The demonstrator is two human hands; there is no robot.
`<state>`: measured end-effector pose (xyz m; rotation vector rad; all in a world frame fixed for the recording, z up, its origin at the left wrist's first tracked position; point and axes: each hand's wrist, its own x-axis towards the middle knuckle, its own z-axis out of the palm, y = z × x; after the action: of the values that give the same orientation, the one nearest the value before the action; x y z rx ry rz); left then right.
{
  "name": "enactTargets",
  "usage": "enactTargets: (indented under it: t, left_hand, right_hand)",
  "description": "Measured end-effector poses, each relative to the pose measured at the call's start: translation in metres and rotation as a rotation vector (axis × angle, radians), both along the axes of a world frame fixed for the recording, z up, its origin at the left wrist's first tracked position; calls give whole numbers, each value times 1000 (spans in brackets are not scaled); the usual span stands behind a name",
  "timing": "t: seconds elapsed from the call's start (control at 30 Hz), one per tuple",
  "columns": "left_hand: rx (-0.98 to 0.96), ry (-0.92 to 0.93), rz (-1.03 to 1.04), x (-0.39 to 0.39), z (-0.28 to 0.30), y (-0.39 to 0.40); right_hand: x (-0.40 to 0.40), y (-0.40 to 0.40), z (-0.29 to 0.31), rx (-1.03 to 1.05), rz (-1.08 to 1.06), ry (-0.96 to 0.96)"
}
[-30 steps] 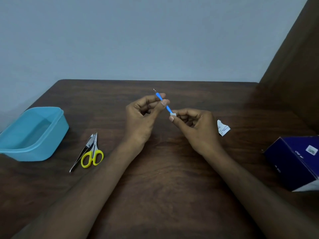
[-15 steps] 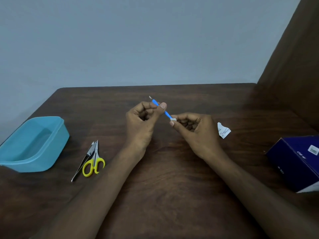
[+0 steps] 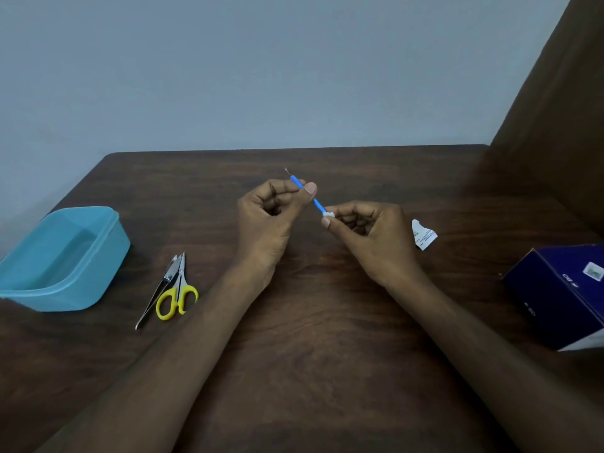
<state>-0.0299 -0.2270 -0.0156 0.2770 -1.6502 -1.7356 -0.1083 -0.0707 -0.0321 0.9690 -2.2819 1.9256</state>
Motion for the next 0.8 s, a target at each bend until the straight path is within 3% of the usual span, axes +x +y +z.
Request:
enactTargets:
  t: [0.2, 0.33, 0.47, 0.57, 0.8]
  left_hand:
    - [-198, -20, -91, 0, -2, 7]
    - [-208, -106, -50, 8, -6, 7]
    - [-379, -230, -161, 14, -23, 4]
    - [-468, -188, -209, 2, -13, 4]
    - [-477, -166, -179, -3, -17, 2]
  right_hand:
    - [5, -2, 0, 16, -1, 25]
    - [8, 1, 3, -197, -14, -243]
    - [16, -2, 2, -357, -10, -422]
    - [8, 1, 15, -406, -17, -437]
    - [-5, 4, 19, -479, -54, -560]
